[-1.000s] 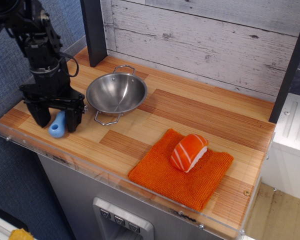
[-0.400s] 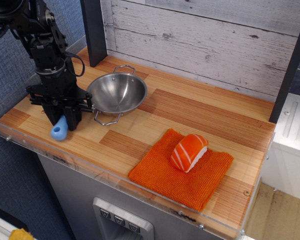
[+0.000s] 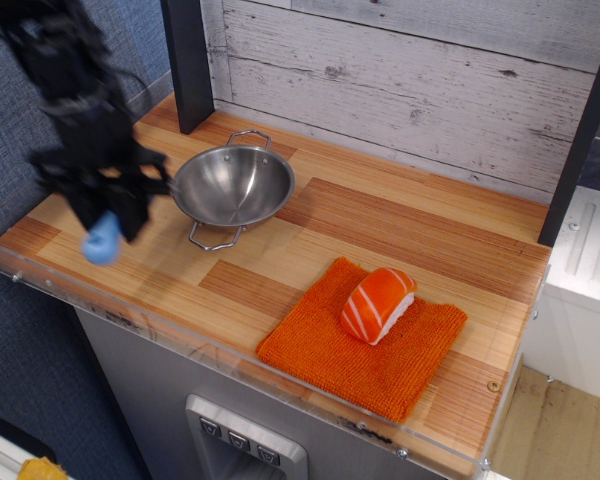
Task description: Move the spoon to the top right of table
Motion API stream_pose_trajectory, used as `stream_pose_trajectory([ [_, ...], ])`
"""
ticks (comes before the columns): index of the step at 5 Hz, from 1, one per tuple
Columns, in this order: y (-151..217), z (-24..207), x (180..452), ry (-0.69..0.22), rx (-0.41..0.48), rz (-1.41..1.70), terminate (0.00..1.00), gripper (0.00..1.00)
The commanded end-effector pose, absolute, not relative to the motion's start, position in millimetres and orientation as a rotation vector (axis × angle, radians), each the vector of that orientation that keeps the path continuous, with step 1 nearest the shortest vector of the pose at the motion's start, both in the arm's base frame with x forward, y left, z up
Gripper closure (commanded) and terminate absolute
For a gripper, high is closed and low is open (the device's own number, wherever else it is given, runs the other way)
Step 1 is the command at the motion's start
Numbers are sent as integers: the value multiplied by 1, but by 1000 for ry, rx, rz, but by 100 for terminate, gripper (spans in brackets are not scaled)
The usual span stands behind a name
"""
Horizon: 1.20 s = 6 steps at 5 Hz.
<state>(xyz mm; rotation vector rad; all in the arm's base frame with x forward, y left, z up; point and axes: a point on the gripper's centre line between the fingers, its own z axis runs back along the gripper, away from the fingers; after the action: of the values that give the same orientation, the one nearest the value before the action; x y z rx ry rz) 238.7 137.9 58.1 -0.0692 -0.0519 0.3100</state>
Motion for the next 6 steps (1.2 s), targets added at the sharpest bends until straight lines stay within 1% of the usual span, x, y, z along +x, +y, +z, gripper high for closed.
stream_pose_trajectory([
  [1,128,122,254,-140,-62,304,0,100],
  [2,97,124,271,-141,-59,252,0,100],
  [4,27,110,297,-143,-42,145,0,100],
  [5,-3,102,312,-168,-29,52,0,100],
  [6,-29,86,333,-149,-13,-34,0,100],
])
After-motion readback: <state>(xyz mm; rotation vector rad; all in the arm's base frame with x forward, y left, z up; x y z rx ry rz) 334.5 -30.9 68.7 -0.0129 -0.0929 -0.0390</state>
